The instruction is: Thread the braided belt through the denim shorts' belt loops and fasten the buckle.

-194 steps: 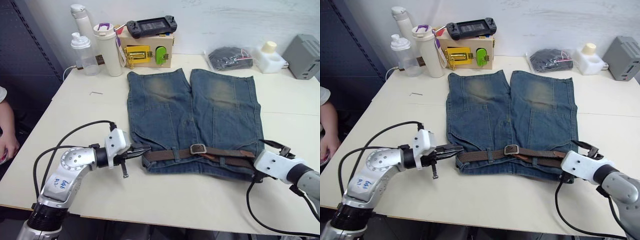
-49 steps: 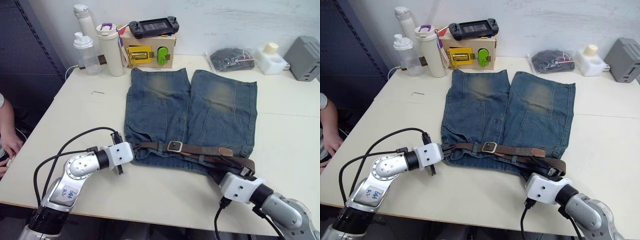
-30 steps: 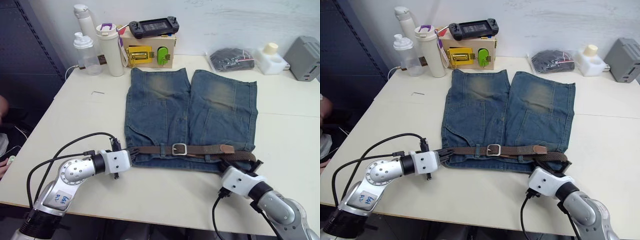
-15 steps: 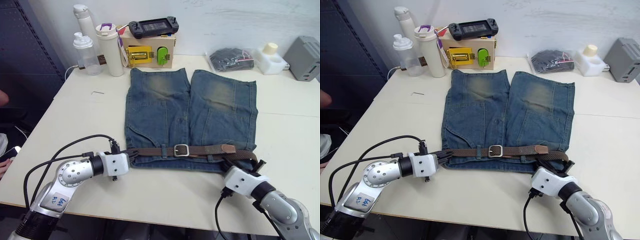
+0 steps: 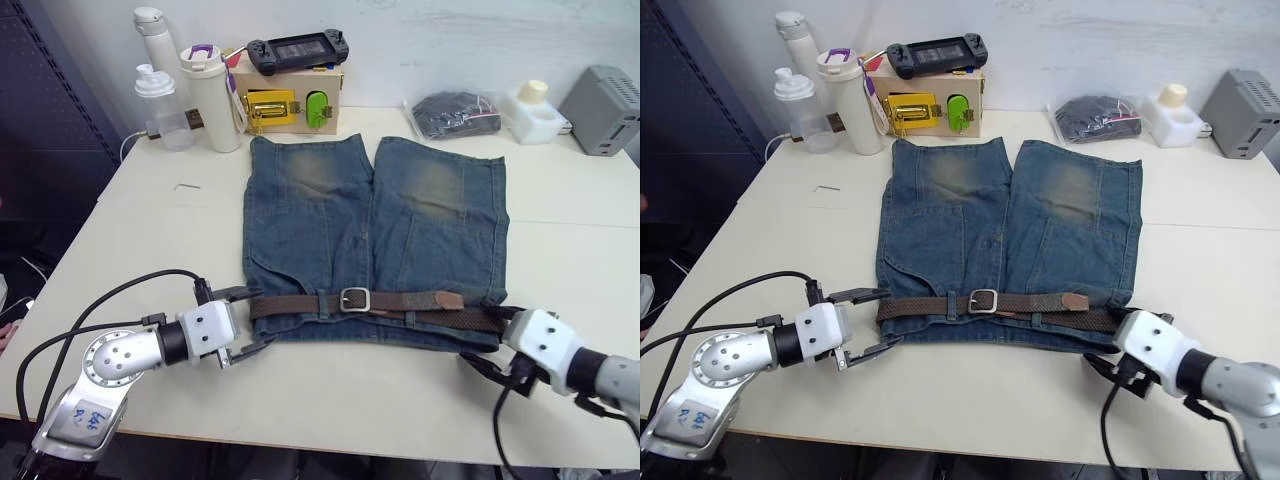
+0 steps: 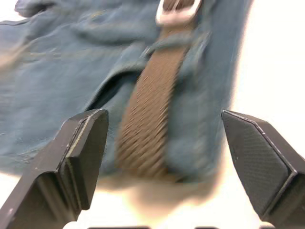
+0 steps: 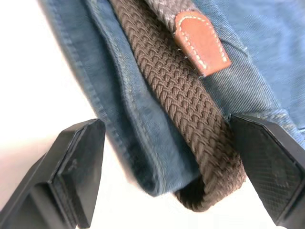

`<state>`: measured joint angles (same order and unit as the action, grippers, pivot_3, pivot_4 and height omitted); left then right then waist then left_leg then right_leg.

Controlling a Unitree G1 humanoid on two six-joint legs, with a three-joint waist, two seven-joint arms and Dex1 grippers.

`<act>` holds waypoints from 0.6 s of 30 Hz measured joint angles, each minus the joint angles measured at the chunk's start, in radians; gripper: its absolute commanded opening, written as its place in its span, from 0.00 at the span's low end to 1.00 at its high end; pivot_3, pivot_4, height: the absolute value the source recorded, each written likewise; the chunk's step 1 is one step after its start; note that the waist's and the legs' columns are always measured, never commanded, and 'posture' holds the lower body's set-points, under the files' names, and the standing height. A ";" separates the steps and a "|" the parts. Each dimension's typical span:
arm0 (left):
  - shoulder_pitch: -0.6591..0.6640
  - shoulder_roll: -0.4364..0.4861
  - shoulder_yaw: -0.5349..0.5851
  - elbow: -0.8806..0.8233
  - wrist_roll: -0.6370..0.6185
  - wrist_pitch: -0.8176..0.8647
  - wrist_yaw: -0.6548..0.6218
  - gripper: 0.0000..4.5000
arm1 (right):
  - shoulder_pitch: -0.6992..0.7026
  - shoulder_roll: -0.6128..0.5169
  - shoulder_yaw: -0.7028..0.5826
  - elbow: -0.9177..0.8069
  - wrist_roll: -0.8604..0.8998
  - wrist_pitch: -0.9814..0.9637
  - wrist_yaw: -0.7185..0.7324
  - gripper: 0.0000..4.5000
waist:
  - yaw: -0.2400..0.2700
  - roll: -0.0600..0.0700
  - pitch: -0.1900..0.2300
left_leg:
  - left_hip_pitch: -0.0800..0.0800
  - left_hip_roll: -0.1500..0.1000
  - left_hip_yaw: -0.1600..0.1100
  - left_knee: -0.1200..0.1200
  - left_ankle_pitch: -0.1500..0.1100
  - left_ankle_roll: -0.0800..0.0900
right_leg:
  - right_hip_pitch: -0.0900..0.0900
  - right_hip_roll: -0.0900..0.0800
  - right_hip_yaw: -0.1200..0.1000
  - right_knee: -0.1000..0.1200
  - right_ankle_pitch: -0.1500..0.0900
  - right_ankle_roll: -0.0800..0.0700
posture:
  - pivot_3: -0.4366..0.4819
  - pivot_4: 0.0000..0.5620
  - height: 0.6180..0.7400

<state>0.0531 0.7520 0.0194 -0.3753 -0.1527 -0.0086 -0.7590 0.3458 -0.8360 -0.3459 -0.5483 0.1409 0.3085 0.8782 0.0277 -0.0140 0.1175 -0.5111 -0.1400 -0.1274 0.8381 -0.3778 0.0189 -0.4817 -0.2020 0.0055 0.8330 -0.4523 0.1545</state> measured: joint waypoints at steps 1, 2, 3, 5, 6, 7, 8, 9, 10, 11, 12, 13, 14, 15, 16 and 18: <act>0.004 0.000 0.003 -0.009 -0.012 0.009 -0.003 0.93 | 0.000 -0.004 -0.006 0.000 0.009 0.005 0.007 1.00 | 0.000 0.000 0.001 | 0.000 0.000 0.000 0.000 0.000 0.000 | 0.000 0.000 0.000 0.000 0.000 0.000 | 0.48 0.27 0.22; 0.015 0.000 0.012 -0.032 -0.053 0.044 -0.009 0.93 | -0.006 -0.015 -0.020 0.001 0.034 0.024 0.025 1.00 | 0.000 0.000 0.001 | 0.000 0.000 0.000 0.000 0.000 0.000 | 0.000 0.000 0.000 -0.001 0.000 0.000 | 0.48 0.27 0.22; 0.024 0.000 0.023 -0.053 -0.091 0.073 -0.011 0.93 | -0.012 -0.023 -0.032 0.001 0.056 0.038 0.042 1.00 | -0.002 0.000 0.002 | 0.000 0.000 0.000 0.000 0.000 0.000 | 0.000 0.000 0.000 -0.001 0.000 0.000 | 0.48 0.27 0.22; 0.047 0.005 0.076 -0.119 -0.212 0.162 -0.015 0.93 | -0.035 -0.048 -0.081 0.002 0.131 0.093 0.084 1.00 | -0.003 0.000 0.003 | 0.000 0.001 0.000 0.000 0.000 0.000 | 0.001 0.000 -0.001 -0.002 0.000 0.000 | 0.48 0.27 0.22; 0.085 0.019 0.166 -0.175 -0.341 0.253 -0.010 0.93 | -0.098 -0.071 -0.135 0.023 0.255 0.178 0.128 1.00 | -0.004 0.001 0.004 | 0.000 0.002 0.000 0.000 0.000 0.000 | 0.001 0.000 -0.001 -0.003 0.000 0.000 | 0.48 0.27 0.22; 0.107 0.030 0.231 -0.191 -0.406 0.307 -0.003 0.93 | -0.159 -0.090 -0.185 0.057 0.337 0.237 0.145 1.00 | -0.006 0.002 0.005 | 0.000 0.002 0.000 0.000 0.000 0.000 | 0.001 0.000 -0.001 -0.003 0.000 0.000 | 0.48 0.27 0.22; 0.119 0.034 0.274 -0.196 -0.451 0.349 0.006 0.93 | -0.235 -0.092 -0.211 0.095 0.392 0.275 0.133 1.00 | -0.008 0.003 0.007 | 0.000 0.003 0.002 0.000 0.000 0.000 | 0.001 0.000 -0.001 -0.003 0.000 0.000 | 0.48 0.27 0.22; 0.126 0.034 0.297 -0.199 -0.486 0.378 0.016 0.93 | -0.296 -0.090 -0.218 0.121 0.429 0.302 0.109 1.00 | -0.007 0.003 0.008 | 0.000 0.003 0.002 0.000 0.000 0.000 | 0.001 0.000 -0.002 -0.004 0.000 0.000 | 0.48 0.27 0.22; 0.133 0.033 0.318 -0.207 -0.521 0.414 0.034 0.93 | -0.349 -0.079 -0.214 0.141 0.451 0.324 0.080 1.00 | -0.005 0.002 0.009 | -0.001 0.003 0.002 0.000 0.000 0.000 | 0.001 0.000 -0.002 -0.004 0.000 0.000 | 0.48 0.27 0.22; 0.134 0.032 0.334 -0.210 -0.544 0.441 0.050 0.93 | -0.376 -0.067 -0.207 0.158 0.455 0.332 0.060 1.00 | -0.001 0.002 0.010 | -0.001 0.003 0.002 0.000 0.000 0.000 | 0.001 0.000 -0.002 -0.004 0.000 0.000 | 0.48 0.27 0.22; 0.137 0.032 0.344 -0.212 -0.555 0.456 0.060 0.93 | -0.378 -0.065 -0.201 0.166 0.456 0.337 0.052 1.00 | 0.001 0.001 0.011 | -0.001 0.003 0.001 0.000 0.000 0.000 | 0.001 -0.001 -0.002 -0.004 0.000 0.000 | 0.48 0.27 0.22; 0.141 0.032 0.359 -0.215 -0.561 0.483 0.080 0.93 | -0.385 -0.056 -0.173 0.182 0.454 0.350 0.033 1.00 | 0.001 0.001 0.011 | -0.001 0.003 0.001 0.000 0.000 0.000 | 0.001 -0.001 -0.001 -0.005 0.000 0.000 | 0.48 0.27 0.22; 0.140 0.030 0.361 -0.215 -0.566 0.498 0.093 0.93 | -0.390 -0.040 -0.146 0.203 0.448 0.351 0.014 1.00 | -0.001 0.000 0.011 | -0.001 0.003 0.002 0.000 0.000 0.000 | 0.001 -0.001 -0.001 -0.005 0.000 0.000 | 0.48 0.27 0.22; 0.139 0.024 0.361 -0.215 -0.568 0.509 0.102 0.93 | -0.393 -0.028 -0.126 0.222 0.432 0.350 -0.004 1.00 | -0.003 0.001 0.011 | -0.001 0.003 0.003 0.000 0.000 0.000 | 0.000 -0.001 -0.001 -0.005 0.000 0.000 | 0.48 0.27 0.22; 0.138 0.015 0.361 -0.215 -0.568 0.513 0.107 0.93 | -0.392 -0.024 -0.116 0.236 0.425 0.346 -0.016 1.00 | -0.004 0.002 0.012 | -0.001 0.003 0.003 0.000 0.000 0.000 | 0.000 -0.001 -0.001 -0.005 0.000 0.000 | 0.48 0.27 0.22; 0.132 0.008 0.360 -0.214 -0.568 0.514 0.111 0.93 | -0.392 -0.024 -0.098 0.241 0.410 0.338 -0.027 1.00 | -0.004 0.002 0.012 | -0.001 0.003 0.003 0.000 0.000 0.000 | 0.000 -0.001 -0.001 -0.005 0.000 0.000 | 0.48 0.27 0.22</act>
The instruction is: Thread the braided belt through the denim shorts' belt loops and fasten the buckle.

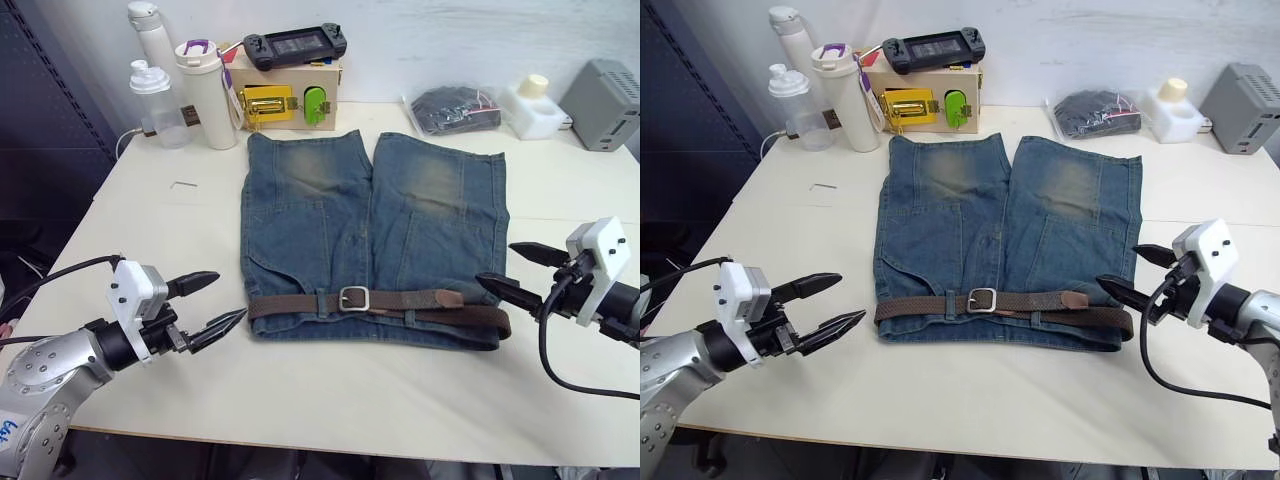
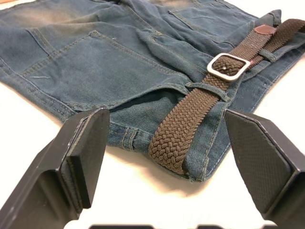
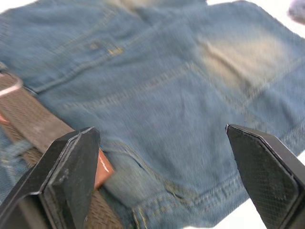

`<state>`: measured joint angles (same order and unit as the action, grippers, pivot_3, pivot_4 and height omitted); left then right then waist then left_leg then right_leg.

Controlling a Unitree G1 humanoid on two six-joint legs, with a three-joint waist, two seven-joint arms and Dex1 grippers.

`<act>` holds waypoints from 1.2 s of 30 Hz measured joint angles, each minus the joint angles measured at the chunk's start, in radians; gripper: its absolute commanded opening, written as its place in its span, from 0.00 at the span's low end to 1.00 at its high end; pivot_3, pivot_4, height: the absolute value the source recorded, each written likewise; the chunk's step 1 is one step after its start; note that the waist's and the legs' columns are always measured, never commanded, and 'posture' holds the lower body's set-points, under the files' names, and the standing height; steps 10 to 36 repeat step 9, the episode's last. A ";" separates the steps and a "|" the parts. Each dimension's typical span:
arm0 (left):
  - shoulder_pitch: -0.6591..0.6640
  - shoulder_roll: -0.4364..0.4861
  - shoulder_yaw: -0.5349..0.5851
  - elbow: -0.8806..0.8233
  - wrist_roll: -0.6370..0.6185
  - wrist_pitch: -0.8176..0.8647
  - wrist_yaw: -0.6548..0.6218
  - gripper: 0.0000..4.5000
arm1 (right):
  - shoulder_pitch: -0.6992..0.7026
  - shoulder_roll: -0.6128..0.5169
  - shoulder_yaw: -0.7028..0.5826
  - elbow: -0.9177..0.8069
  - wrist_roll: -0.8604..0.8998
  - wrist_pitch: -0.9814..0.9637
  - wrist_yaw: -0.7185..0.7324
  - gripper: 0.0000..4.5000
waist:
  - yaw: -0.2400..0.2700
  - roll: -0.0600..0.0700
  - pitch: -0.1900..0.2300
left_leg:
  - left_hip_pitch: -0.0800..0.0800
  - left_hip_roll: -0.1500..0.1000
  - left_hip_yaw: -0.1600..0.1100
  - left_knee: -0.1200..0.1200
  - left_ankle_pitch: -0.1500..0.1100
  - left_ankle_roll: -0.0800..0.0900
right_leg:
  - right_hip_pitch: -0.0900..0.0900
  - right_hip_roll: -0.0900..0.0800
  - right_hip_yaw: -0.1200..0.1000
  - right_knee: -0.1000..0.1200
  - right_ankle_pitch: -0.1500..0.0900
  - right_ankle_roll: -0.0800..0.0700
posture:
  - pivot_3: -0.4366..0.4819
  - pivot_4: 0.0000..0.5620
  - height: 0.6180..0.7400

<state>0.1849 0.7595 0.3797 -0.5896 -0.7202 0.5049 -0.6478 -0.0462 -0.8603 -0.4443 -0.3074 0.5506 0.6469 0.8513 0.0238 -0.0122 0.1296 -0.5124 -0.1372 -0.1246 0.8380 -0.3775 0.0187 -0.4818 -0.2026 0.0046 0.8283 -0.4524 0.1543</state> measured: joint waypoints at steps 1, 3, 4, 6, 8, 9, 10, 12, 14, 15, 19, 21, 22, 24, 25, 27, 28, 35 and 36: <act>-0.006 -0.003 0.000 0.000 0.001 0.000 0.001 0.93 | 0.002 0.002 0.006 0.000 -0.002 -0.008 -0.004 1.00 | 0.000 0.000 0.000 | 0.000 0.000 0.000 0.000 0.000 0.000 | 0.000 0.000 0.000 0.000 0.000 0.000 | 0.48 0.27 0.22; -0.015 -0.010 0.000 0.001 0.002 -0.001 0.001 0.93 | 0.004 0.009 0.007 0.000 -0.004 -0.015 -0.013 1.00 | 0.000 0.000 0.000 | 0.000 0.000 0.000 0.000 0.000 0.000 | 0.000 0.000 0.000 0.000 0.000 0.000 | 0.48 0.27 0.22; -0.018 -0.014 0.000 0.001 0.003 -0.001 0.001 0.93 | 0.004 0.010 0.008 0.000 -0.004 -0.015 -0.016 1.00 | 0.001 0.000 0.000 | 0.000 0.000 0.000 0.000 0.000 0.000 | 0.000 0.000 0.000 0.000 0.000 0.000 | 0.48 0.27 0.22; -0.022 -0.017 0.000 0.001 0.003 0.000 0.002 0.93 | 0.004 0.010 0.008 0.000 -0.003 -0.015 -0.021 1.00 | 0.001 0.000 0.000 | 0.000 0.000 0.000 0.000 0.000 0.000 | 0.000 0.000 0.000 0.000 0.000 0.000 | 0.48 0.27 0.22; -0.027 -0.022 -0.002 0.002 0.003 0.000 0.001 0.93 | 0.010 0.010 0.008 0.000 -0.003 -0.016 -0.026 1.00 | 0.001 0.000 0.000 | 0.000 0.000 0.000 0.000 0.000 0.000 | 0.000 0.000 0.000 0.000 0.000 0.000 | 0.48 0.27 0.22; -0.031 -0.029 -0.005 0.004 0.004 0.000 0.001 0.93 | 0.016 0.010 0.008 0.000 -0.004 -0.016 -0.029 1.00 | 0.001 0.000 0.000 | 0.000 0.000 0.000 0.000 0.000 0.000 | 0.000 0.000 0.000 0.000 0.000 0.000 | 0.48 0.27 0.22; -0.031 -0.029 -0.005 0.004 0.004 0.000 0.001 0.93 | 0.016 0.010 0.008 0.000 -0.004 -0.016 -0.029 1.00 | 0.001 0.000 0.000 | 0.000 0.000 0.000 0.000 0.000 0.000 | 0.000 0.000 0.000 0.000 0.000 0.000 | 0.48 0.27 0.22; -0.031 -0.029 -0.005 0.004 0.004 0.000 0.001 0.93 | 0.016 0.010 0.008 0.000 -0.004 -0.016 -0.029 1.00 | 0.001 0.000 0.000 | 0.000 0.000 0.000 0.000 0.000 0.000 | 0.000 0.000 0.000 0.000 0.000 0.000 | 0.48 0.27 0.22; -0.031 -0.029 -0.005 0.004 0.004 0.000 0.001 0.93 | 0.016 0.010 0.008 0.000 -0.004 -0.016 -0.029 1.00 | 0.001 0.000 0.000 | 0.000 0.000 0.000 0.000 0.000 0.000 | 0.000 0.000 0.000 0.000 0.000 0.000 | 0.48 0.27 0.22; -0.031 -0.029 -0.005 0.004 0.004 0.000 0.001 0.93 | 0.016 0.010 0.008 0.000 -0.004 -0.016 -0.029 1.00 | 0.001 0.000 0.000 | 0.000 0.000 0.000 0.000 0.000 0.000 | 0.000 0.000 0.000 0.000 0.000 0.000 | 0.48 0.27 0.22; -0.031 -0.029 -0.005 0.004 0.004 0.000 0.001 0.93 | 0.016 0.010 0.008 0.000 -0.004 -0.016 -0.029 1.00 | 0.001 0.000 0.000 | 0.000 0.000 0.000 0.000 0.000 0.000 | 0.000 0.000 0.000 0.000 0.000 0.000 | 0.48 0.27 0.22; -0.031 -0.029 -0.005 0.004 0.004 0.000 0.001 0.93 | 0.016 0.010 0.008 0.000 -0.004 -0.016 -0.029 1.00 | 0.001 0.000 0.000 | 0.000 0.000 0.000 0.000 0.000 0.000 | 0.000 0.000 0.000 0.000 0.000 0.000 | 0.48 0.27 0.22; -0.031 -0.029 -0.005 0.004 0.004 0.000 0.001 0.93 | 0.016 0.010 0.008 0.000 -0.004 -0.016 -0.029 1.00 | 0.001 0.000 0.000 | 0.000 0.000 0.000 0.000 0.000 0.000 | 0.000 0.000 0.000 0.000 0.000 0.000 | 0.48 0.27 0.22; -0.031 -0.029 -0.005 0.004 0.004 0.000 0.001 0.93 | 0.016 0.010 0.008 0.000 -0.004 -0.016 -0.029 1.00 | 0.001 0.000 0.000 | 0.000 0.000 0.000 0.000 0.000 0.000 | 0.000 0.000 0.000 0.000 0.000 0.000 | 0.48 0.27 0.22; -0.031 -0.029 -0.005 0.004 0.004 0.000 0.001 0.93 | 0.016 0.010 0.008 0.000 -0.004 -0.016 -0.029 1.00 | 0.001 0.000 0.000 | 0.000 0.000 0.000 0.000 0.000 0.000 | 0.000 0.000 0.000 0.000 0.000 0.000 | 0.48 0.27 0.22; -0.031 -0.029 -0.005 0.004 0.004 0.000 0.001 0.93 | 0.016 0.010 0.008 0.000 -0.004 -0.016 -0.029 1.00 | 0.001 0.000 0.000 | 0.000 0.000 0.000 0.000 0.000 0.000 | 0.000 0.000 0.000 0.000 0.000 0.000 | 0.48 0.27 0.22; -0.031 -0.029 -0.005 0.004 0.004 0.000 0.001 0.93 | 0.016 0.010 0.008 0.000 -0.004 -0.016 -0.029 1.00 | 0.001 0.000 0.000 | 0.000 0.000 0.000 0.000 0.000 0.000 | 0.000 0.000 0.000 0.000 0.000 0.000 | 0.48 0.27 0.22; -0.031 -0.029 -0.005 0.004 0.004 0.000 0.001 0.93 | 0.016 0.010 0.008 0.000 -0.004 -0.016 -0.029 1.00 | 0.001 0.000 0.000 | 0.000 0.000 0.000 0.000 0.000 0.000 | 0.000 0.000 0.000 0.000 0.000 0.000 | 0.48 0.27 0.22; -0.031 -0.029 -0.005 0.004 0.004 0.000 0.001 0.93 | 0.016 0.010 0.008 0.000 -0.004 -0.016 -0.029 1.00 | 0.001 0.000 0.000 | 0.000 0.000 0.000 0.000 0.000 0.000 | 0.000 0.000 0.000 0.000 0.000 0.000 | 0.48 0.27 0.22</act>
